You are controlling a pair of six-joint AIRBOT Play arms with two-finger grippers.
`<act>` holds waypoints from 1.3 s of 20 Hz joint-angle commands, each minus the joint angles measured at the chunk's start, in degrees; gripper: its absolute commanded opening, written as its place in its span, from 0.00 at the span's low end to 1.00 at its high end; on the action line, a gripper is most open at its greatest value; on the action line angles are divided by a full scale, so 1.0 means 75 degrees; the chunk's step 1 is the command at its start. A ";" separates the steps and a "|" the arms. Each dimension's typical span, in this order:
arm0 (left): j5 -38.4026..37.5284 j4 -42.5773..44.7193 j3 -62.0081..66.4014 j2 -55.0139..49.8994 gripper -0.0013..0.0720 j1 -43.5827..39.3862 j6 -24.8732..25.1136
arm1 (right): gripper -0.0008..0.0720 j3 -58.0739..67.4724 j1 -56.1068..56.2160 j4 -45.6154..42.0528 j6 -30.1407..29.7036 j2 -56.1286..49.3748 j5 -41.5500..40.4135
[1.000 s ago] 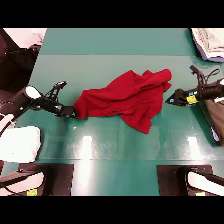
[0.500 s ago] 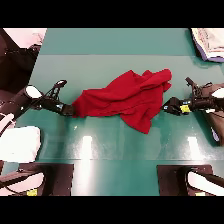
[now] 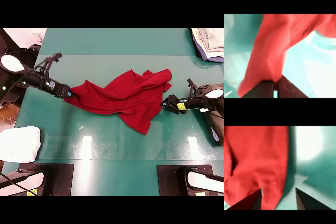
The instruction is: Fold the shirts.
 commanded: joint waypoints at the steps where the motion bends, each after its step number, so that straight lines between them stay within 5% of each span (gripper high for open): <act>1: -0.0102 -0.0122 0.0437 0.0003 0.06 0.0003 -0.0149 | 0.63 0.0458 0.0070 0.0379 -0.0265 -0.0839 0.0137; 4: -0.0119 -0.0131 0.0440 0.0003 0.06 0.0003 -0.0245 | 0.59 0.1209 0.0449 0.0460 -0.0367 -0.1317 0.0641; 5: -0.0160 -0.0131 0.0440 0.0003 0.06 0.0006 -0.0326 | 0.39 0.1381 0.0586 0.0458 -0.0370 -0.1399 0.0766; 6: -0.0187 -0.0125 0.0440 0.0003 0.06 0.0006 -0.0373 | 0.09 0.1510 0.0688 0.0423 -0.0373 -0.1445 0.0915; 7: -0.0192 -0.0131 0.0440 0.0006 0.06 0.0006 -0.0402 | 0.04 0.1632 0.0769 0.0402 -0.0399 -0.1460 0.1043; 11: 0.0073 -0.0428 0.0822 0.0152 0.05 0.0152 -0.0749 | 0.04 0.2314 0.0621 0.0405 -0.0455 -0.0551 0.1402; 19: 0.2722 -0.1853 0.3153 0.1970 0.06 0.1574 -0.1411 | 0.04 0.5741 -0.0536 0.0396 -0.0452 0.2457 0.0297; 26: 0.2672 -0.2317 0.5455 0.2719 0.06 0.1574 -0.1413 | 0.03 0.7391 -0.0717 -0.0286 -0.0452 0.3625 0.0195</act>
